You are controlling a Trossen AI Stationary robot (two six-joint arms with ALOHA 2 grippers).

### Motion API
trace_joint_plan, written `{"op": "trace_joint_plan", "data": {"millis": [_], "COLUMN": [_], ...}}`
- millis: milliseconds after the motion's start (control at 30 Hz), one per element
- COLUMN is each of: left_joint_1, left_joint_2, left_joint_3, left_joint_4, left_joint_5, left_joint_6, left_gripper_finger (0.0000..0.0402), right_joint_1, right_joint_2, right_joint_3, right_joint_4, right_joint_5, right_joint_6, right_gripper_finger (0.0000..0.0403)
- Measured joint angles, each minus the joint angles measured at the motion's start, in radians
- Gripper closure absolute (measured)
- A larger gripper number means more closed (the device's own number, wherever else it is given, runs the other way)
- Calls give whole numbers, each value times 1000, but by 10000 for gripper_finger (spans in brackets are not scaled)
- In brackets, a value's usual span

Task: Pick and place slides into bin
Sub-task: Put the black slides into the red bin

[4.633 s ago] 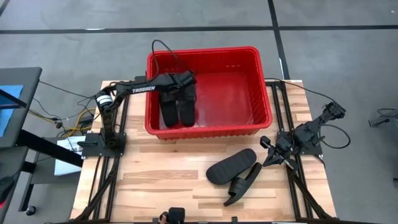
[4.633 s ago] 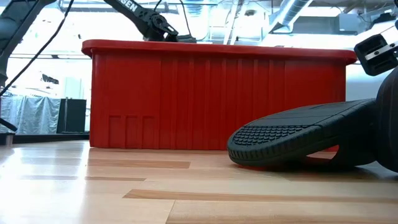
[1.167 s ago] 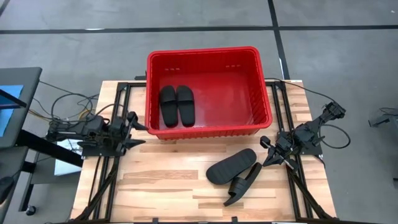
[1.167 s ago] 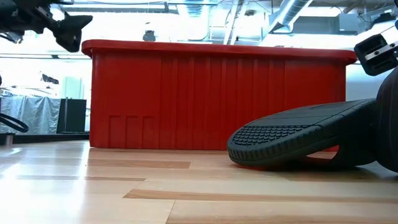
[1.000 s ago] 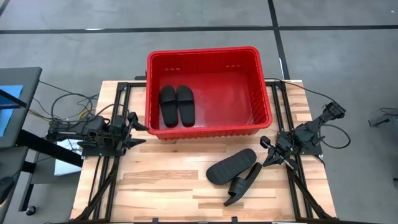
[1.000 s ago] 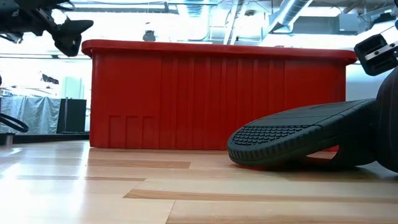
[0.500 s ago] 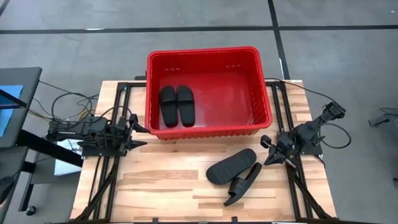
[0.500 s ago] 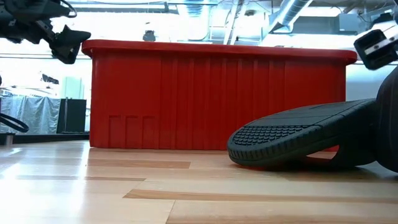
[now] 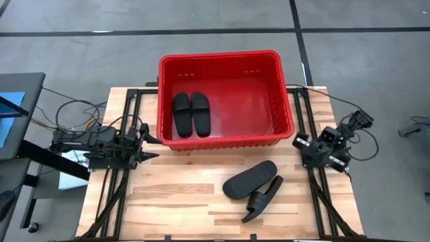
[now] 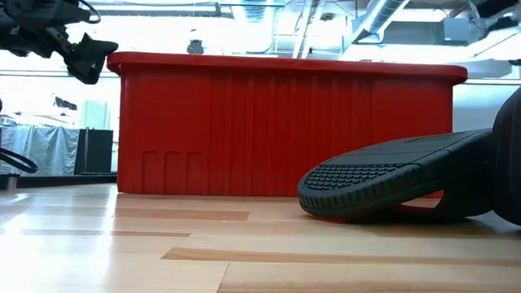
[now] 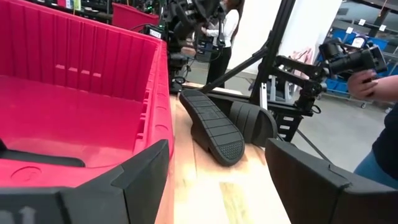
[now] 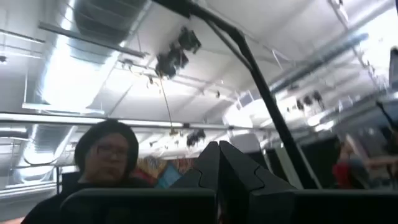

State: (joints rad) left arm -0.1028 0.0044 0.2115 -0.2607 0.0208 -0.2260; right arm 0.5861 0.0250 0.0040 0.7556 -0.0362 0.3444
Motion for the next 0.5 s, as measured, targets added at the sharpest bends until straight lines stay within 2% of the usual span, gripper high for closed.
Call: {"op": "trace_joint_plan", "data": {"millis": [233,367,500], "left_joint_1": [0,0,0], "left_joint_2": [0,0,1], "left_joint_3": [0,-1,-2], "left_joint_4": [-2,-3,-5], "left_joint_5": [1,1,2], "left_joint_6": [-2,-1,37], "left_gripper_finger": [139,139,139], "right_joint_1": [0,0,0], "right_joint_2": [0,0,1], "right_joint_3": [0,1,36], "right_joint_4": [76,56,-46], "right_joint_5": [-7,81,135], "right_joint_6": [-39,-108,-255], "right_gripper_finger": [403,403,403]}}
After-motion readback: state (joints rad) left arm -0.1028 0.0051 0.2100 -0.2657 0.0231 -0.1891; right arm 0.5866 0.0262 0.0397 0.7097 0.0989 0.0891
